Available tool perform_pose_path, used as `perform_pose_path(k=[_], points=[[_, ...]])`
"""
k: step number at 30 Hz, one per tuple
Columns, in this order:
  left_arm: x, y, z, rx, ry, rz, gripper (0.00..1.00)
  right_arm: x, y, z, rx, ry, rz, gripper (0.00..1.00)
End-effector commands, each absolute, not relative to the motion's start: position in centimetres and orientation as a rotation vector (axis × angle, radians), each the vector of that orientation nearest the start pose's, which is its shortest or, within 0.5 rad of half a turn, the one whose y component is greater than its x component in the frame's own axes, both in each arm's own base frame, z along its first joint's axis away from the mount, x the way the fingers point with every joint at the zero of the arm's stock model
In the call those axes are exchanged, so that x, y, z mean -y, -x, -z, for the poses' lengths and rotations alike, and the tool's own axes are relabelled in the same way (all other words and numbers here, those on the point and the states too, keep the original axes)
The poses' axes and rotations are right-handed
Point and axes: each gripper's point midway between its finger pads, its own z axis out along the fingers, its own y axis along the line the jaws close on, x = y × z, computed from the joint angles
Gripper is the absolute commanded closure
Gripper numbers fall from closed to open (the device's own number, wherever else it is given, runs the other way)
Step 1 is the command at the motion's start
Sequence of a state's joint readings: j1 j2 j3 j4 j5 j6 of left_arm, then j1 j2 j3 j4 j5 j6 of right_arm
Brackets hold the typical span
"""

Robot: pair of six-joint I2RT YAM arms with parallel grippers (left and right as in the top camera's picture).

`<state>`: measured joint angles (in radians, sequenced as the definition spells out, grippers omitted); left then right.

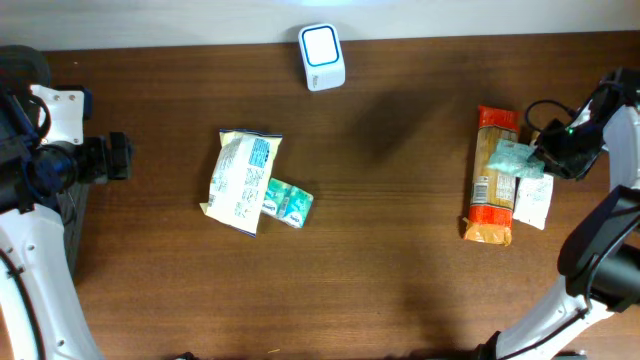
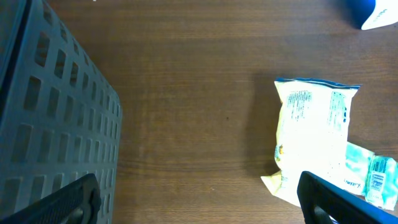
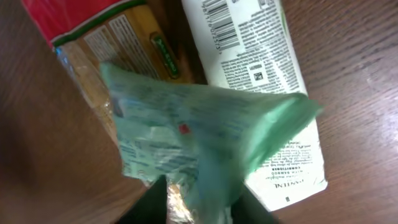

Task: Scan the item barcode

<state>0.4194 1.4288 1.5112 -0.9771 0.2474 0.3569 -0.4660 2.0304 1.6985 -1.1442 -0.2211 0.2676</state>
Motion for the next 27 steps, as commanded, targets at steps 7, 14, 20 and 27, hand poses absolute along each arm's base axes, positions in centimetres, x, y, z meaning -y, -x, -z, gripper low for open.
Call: perform_pose_path(k=[7, 14, 20, 27], points=[[-11.2, -35.8, -27.3, -2.413, -0.052, -0.046, 0.01, 12.9, -38.9, -15.8, -2.756, -1.009, -0.492, 0.54], [-11.2, -35.8, -27.3, -2.413, -0.052, -0.046, 0.01, 5.7, -39.1, -21.5, -2.831, -0.686, -0.502, 0.48], [-11.2, -35.8, -27.3, -2.413, -0.052, -0.046, 0.01, -5.4, -40.0, -20.5, -2.941, -0.284, -0.537, 0.14], [-11.2, -35.8, -27.3, -2.413, -0.052, -0.046, 0.01, -16.0, -38.1, -16.3, -3.078, 0.085, -0.557, 0.2]])
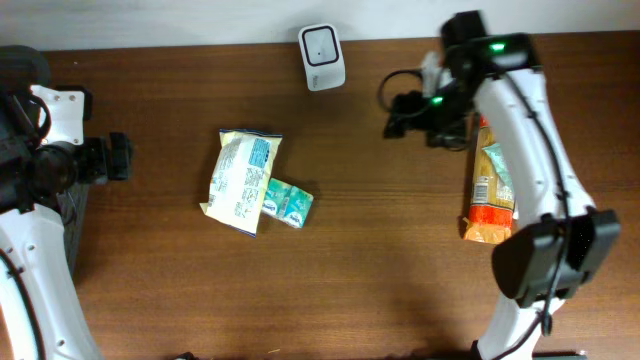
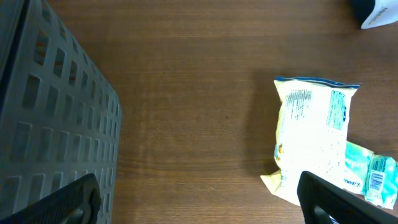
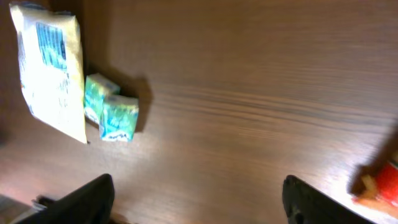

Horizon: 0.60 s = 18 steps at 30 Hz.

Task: Scan the item barcode

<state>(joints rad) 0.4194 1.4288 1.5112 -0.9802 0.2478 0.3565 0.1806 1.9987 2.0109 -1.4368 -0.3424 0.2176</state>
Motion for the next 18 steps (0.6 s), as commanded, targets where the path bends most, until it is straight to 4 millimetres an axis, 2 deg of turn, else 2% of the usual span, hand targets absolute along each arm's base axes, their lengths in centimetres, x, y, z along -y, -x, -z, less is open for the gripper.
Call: perform_pose_path(k=[1, 2, 4, 7, 9, 15, 18], points=[[-11.3, -35.8, -27.3, -2.413, -0.052, -0.046, 0.01, -17.6, -37.7, -15.5, -3.092, 0.145, -0.556, 0.2], [-11.2, -35.8, -27.3, -2.413, -0.052, -0.046, 0.01, -19.8, -37.0, -14.8, -3.105, 0.23, -0.555, 0.2], [-11.2, -35.8, -27.3, -2.413, -0.052, -0.046, 0.01, -22.4, -35.9, -13.7, -3.124, 0.334, -0.549, 0.2], [-11.2, -35.8, -27.3, -2.413, -0.052, -0.046, 0.01, -25.4, -34.3, -12.4, -3.153, 0.404, -0.542, 0.21], [-11.2, -35.8, -27.3, -2.413, -0.052, -0.046, 0.01, -27.1, -33.6, -11.7, -3.155, 0.447, -0.525, 0.25], [-11.2, -35.8, -27.3, -2.413, -0.052, -0.046, 0.01, -30.0, -32.0, -10.3, -3.131, 0.44, -0.301, 0.27], [-11.3, -35.8, -27.3, -2.413, -0.052, -0.046, 0.01, -31.1, -31.9, -10.0, -3.06, 0.381, -0.155, 0.28]])
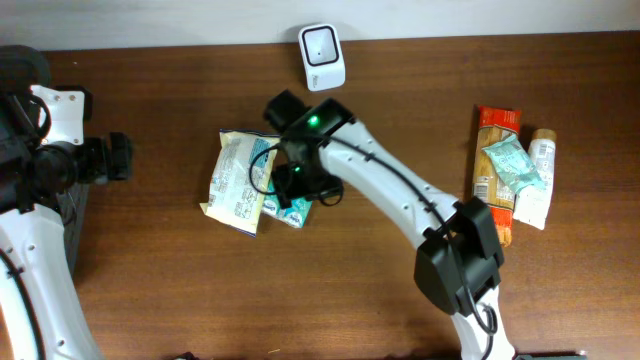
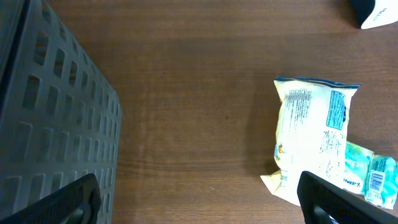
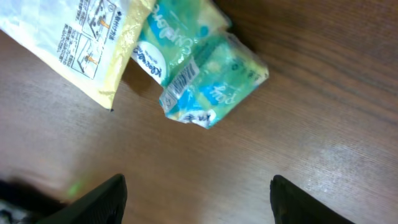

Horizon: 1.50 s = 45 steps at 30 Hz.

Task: Scan the item barcode

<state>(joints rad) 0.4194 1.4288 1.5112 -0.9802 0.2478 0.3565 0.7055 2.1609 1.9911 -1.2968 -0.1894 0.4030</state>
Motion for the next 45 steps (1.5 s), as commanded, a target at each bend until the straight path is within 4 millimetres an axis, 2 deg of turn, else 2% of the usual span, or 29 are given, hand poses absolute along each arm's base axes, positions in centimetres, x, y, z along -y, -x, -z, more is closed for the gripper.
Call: perform_pose_path(k=[1, 4, 8, 12, 15, 16, 19, 24, 27, 30, 35, 38, 45], points=[[-11.2, -35.8, -27.3, -2.413, -0.052, -0.046, 0.01, -31.3, -32.1, -10.0, -3.028, 0.349, -0.097, 0.3], [-11.2, -35.8, -27.3, -2.413, -0.052, -0.046, 0.01, -32.3, -32.4, -9.3, -2.965, 0.312, -0.022, 0.37], [-11.2, -35.8, -27.3, -2.413, -0.052, -0.046, 0.01, -33.7, -32.6, -6.2, -2.96, 0.341, 0.012, 0.47], [-11.3, -35.8, -27.3, -2.413, -0.052, -0.046, 0.01, -33.3, -32.2, -2.6, -3.016, 0.349, 0.091, 0.48], [-11.2, -35.8, -27.3, -2.413, -0.052, -0.046, 0.01, -33.1, -32.2, -1.7, -3.028, 0.351, 0.116, 0.49], [-11.2, -35.8, -27.3, -2.413, -0.052, -0.046, 0.01, -33.1, -32.2, -1.7, -3.028, 0.352, 0.117, 0.49], [-11.2, -35.8, -27.3, -2.413, -0.052, -0.046, 0.01, -32.9, -32.1, -1.8, -3.03, 0.352, 0.13, 0.64], [-11.2, -35.8, -27.3, -2.413, -0.052, -0.046, 0.01, -31.2, -32.0, -1.8, -3.048, 0.343, 0.219, 0.65], [-11.2, -35.8, -27.3, -2.413, -0.052, -0.046, 0.01, -30.1, -32.5, -1.8, -3.072, 0.315, 0.229, 0.8], [-11.2, -35.8, -27.3, -2.413, -0.052, -0.046, 0.01, -30.1, -32.6, -2.1, -3.14, 0.377, 0.105, 0.96], [-11.3, -35.8, -27.3, -2.413, -0.052, -0.046, 0.01, -30.6, -32.9, -4.7, -3.227, 0.437, -0.174, 0.96], [-11.2, -35.8, -27.3, -2.413, -0.052, -0.046, 0.01, -30.3, -33.3, -5.7, -3.227, 0.424, -0.185, 0.96], [-11.2, -35.8, -27.3, -2.413, -0.052, -0.046, 0.01, -30.5, -33.4, -4.8, -3.211, 0.45, -0.173, 0.96]])
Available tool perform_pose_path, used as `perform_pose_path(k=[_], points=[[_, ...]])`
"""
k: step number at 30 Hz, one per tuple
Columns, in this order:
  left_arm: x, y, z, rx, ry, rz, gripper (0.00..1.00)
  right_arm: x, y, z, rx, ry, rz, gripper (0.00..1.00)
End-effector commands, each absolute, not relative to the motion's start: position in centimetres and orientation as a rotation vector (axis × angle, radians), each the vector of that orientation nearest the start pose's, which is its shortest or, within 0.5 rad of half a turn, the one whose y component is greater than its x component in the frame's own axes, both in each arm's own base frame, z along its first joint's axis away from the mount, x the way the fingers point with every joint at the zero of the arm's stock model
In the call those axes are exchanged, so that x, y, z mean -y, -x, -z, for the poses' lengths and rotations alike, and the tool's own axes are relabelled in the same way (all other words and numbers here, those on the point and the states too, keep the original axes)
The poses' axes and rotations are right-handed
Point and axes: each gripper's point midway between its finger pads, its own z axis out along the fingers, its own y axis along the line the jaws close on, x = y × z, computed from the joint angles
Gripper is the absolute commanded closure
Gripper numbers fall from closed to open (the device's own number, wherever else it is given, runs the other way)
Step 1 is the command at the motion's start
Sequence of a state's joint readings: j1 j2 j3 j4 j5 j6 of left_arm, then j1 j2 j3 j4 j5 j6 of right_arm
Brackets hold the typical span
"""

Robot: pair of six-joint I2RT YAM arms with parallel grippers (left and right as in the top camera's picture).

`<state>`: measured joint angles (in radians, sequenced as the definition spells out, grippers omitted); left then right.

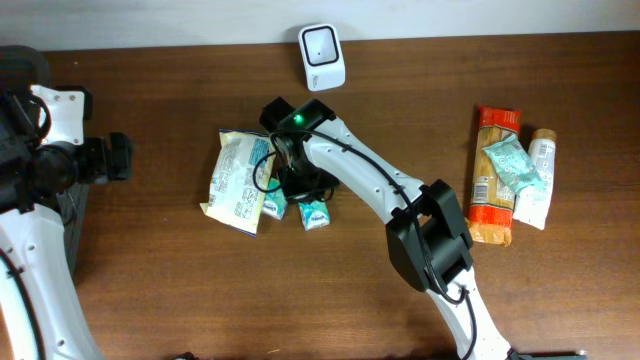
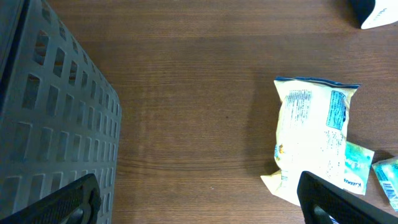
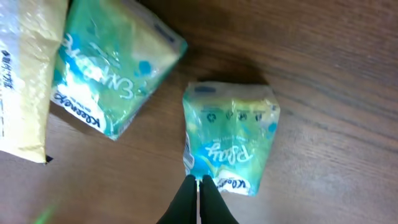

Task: Scan the item barcode

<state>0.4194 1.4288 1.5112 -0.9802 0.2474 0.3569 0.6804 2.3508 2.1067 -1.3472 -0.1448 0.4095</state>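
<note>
The white scanner (image 1: pixel 322 45) stands at the table's far edge. A yellow-white bag (image 1: pixel 240 180) lies left of centre, with one green tissue pack (image 3: pixel 112 87) against it. A second green tissue pack (image 3: pixel 231 146) lies apart just to the right, also seen in the overhead view (image 1: pixel 314 213). My right gripper (image 3: pixel 199 183) is shut, pinching that second pack's near edge. The right arm (image 1: pixel 350 170) covers the gripper in the overhead view. My left gripper (image 2: pixel 199 205) stays open at the table's left side, nothing between its fingers.
A grey slotted basket (image 2: pixel 50 112) stands at the left edge beside the left arm. At the right lie a pasta packet (image 1: pixel 495 175), a green pouch (image 1: pixel 512 160) on top of it, and a white tube (image 1: pixel 537 180).
My right gripper was open above the two tissue packs lying together; now it is shut on one pack, which lies turned and apart from the other. The left arm has not moved.
My right gripper first held the green pouch over the pasta packet at the right. Then it was open over mid-table. The pouch then lay on the packet, with the gripper open over the tissue packs. Now it grips one pack.
</note>
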Motion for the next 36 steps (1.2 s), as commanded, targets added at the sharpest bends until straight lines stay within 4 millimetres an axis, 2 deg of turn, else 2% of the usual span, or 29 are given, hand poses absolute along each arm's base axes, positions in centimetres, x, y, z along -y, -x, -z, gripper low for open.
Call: perform_pose_path(k=[1, 4, 10, 11, 13, 18, 20, 22, 24, 26, 29, 32, 34, 36], points=[[-11.2, -35.8, -27.3, -2.413, -0.052, -0.046, 0.01, -30.2, -33.2, -4.3, -3.218, 0.448, -0.158, 0.96], [-11.2, -35.8, -27.3, -2.413, -0.052, -0.046, 0.01, -29.1, -33.4, -2.8, -3.221, 0.374, -0.053, 0.96], [-11.2, -35.8, -27.3, -2.413, -0.052, -0.046, 0.01, -28.9, -32.4, 0.5, -3.246, 0.354, -0.074, 0.96], [-11.2, -35.8, -27.3, -2.413, -0.052, -0.046, 0.01, -29.0, -31.9, 1.2, -3.263, 0.353, -0.103, 0.85], [-11.2, -35.8, -27.3, -2.413, -0.052, -0.046, 0.01, -28.9, -31.5, 1.9, -3.274, 0.353, -0.11, 0.76], [-11.2, -35.8, -27.3, -2.413, -0.052, -0.046, 0.01, -28.8, -31.5, 2.0, -3.275, 0.351, -0.109, 0.74], [-11.2, -35.8, -27.3, -2.413, -0.052, -0.046, 0.01, -28.8, -32.1, 1.1, -3.269, 0.368, -0.132, 0.78], [-11.2, -35.8, -27.3, -2.413, -0.052, -0.046, 0.01, -28.6, -33.8, -2.0, -3.238, 0.409, -0.158, 0.8], [-11.2, -35.8, -27.3, -2.413, -0.052, -0.046, 0.01, -28.7, -36.1, -6.1, -3.159, 0.498, -0.212, 0.76], [-11.2, -35.8, -27.3, -2.413, -0.052, -0.046, 0.01, -28.7, -37.5, -8.5, -3.089, 0.574, -0.246, 0.73], [-11.2, -35.8, -27.3, -2.413, -0.052, -0.046, 0.01, -28.8, -37.3, -8.5, -3.09, 0.585, -0.252, 0.73], [-11.2, -35.8, -27.3, -2.413, -0.052, -0.046, 0.01, -29.6, -35.8, -7.2, -3.122, 0.632, -0.242, 0.73], [-11.2, -35.8, -27.3, -2.413, -0.052, -0.046, 0.01, -30.6, -33.9, -6.1, -3.16, 0.671, -0.264, 0.73], [-11.2, -35.8, -27.3, -2.413, -0.052, -0.046, 0.01, -31.1, -33.1, -5.6, -3.17, 0.7, -0.263, 0.73]])
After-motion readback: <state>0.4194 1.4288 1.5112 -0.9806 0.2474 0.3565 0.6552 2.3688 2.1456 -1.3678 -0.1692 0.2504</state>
